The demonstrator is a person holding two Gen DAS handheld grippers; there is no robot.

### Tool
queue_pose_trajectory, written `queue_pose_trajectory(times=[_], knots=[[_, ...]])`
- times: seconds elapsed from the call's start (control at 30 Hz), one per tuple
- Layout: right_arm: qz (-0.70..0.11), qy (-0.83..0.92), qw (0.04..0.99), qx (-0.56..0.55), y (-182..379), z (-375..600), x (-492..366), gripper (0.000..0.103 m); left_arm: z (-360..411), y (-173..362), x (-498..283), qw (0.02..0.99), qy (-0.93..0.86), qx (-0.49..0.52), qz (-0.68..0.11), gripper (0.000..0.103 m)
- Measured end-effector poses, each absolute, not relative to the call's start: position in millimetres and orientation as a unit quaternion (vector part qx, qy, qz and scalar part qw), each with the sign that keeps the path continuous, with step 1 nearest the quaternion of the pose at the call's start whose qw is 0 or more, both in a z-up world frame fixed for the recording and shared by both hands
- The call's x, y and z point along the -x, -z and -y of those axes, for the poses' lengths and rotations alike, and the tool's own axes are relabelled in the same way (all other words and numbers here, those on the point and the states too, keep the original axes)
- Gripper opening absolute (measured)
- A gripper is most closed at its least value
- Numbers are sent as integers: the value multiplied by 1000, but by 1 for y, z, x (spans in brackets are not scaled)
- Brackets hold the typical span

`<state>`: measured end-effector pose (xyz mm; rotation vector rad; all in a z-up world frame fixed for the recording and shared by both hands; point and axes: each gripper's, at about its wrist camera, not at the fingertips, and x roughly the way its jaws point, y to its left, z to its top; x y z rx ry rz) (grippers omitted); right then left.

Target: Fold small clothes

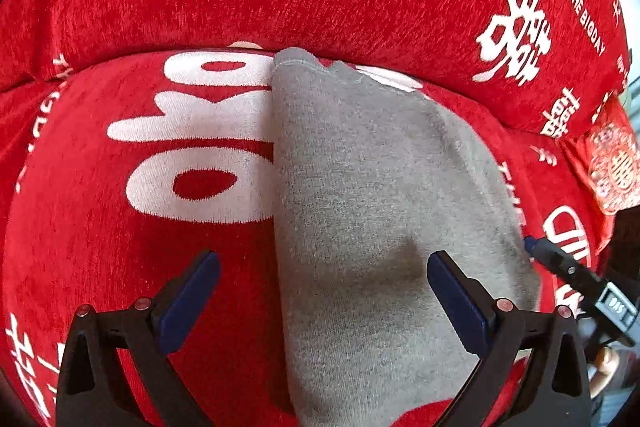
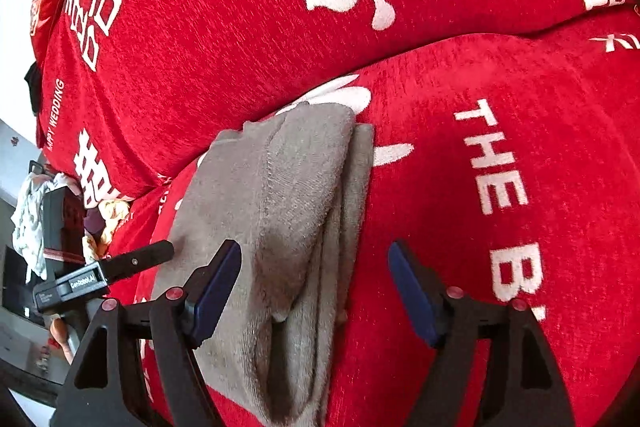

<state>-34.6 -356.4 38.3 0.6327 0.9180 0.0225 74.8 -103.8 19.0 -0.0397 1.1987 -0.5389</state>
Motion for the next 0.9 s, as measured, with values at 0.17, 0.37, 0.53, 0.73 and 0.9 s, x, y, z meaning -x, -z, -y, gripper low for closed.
queue_pose_trajectory(times=[0.17, 0.37, 0.53, 0.73, 0.9], knots=[[-440, -11, 849, -294, -38, 355, 31, 79, 114, -14, -72, 794, 249, -3, -555, 103], [-459, -17, 840, -289, -28, 347, 15, 79, 121, -8, -73, 787, 258, -5, -561, 103], [-481, -38, 821, -306, -6, 340, -2, 79, 124, -4, -76, 782, 265, -5, -565, 103], [-479, -41, 831, -281, -5, 329, -21, 79, 126, 8, -84, 764, 289, 20, -577, 103], [-487, -49, 830, -268, -4, 326, -29, 62, 133, 9, -86, 754, 310, 20, -579, 96]])
